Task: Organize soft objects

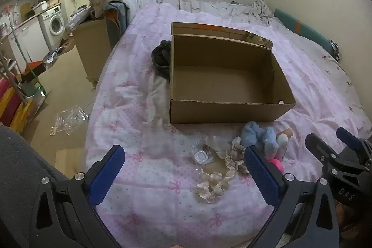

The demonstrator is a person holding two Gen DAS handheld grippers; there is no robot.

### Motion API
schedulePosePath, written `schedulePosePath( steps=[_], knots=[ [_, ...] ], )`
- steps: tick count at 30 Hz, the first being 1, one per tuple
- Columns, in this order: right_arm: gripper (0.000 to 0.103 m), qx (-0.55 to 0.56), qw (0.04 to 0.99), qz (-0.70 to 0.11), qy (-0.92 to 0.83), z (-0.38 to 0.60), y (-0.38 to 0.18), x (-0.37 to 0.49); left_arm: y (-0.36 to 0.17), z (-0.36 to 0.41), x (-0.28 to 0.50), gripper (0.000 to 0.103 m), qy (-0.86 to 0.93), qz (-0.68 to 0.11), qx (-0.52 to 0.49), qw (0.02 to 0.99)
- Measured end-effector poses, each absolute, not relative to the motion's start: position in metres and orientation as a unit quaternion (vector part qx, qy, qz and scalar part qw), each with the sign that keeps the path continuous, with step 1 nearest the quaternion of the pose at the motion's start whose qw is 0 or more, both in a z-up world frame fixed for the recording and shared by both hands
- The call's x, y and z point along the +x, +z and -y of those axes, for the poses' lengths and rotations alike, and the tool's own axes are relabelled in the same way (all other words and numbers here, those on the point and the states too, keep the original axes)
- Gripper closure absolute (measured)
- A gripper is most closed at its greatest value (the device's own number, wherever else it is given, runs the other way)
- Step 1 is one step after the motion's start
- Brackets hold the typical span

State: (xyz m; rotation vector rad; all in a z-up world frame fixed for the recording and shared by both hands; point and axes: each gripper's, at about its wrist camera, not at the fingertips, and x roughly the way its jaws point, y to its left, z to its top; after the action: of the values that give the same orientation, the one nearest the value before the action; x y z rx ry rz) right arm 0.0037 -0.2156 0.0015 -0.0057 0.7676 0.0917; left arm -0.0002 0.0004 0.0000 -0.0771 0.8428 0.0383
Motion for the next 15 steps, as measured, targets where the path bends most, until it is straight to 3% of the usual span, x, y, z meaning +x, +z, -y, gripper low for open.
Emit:
schedulePosePath(
  steps=[15],
  knots=[
    [0.000,-0.006,0.928,-0.371,0.044,0.2138,-0.0001,0.0033,0.0013,-0.0007,-0.0008,0.000,0.021,-0.409,-0.036,0.912]
  ],
)
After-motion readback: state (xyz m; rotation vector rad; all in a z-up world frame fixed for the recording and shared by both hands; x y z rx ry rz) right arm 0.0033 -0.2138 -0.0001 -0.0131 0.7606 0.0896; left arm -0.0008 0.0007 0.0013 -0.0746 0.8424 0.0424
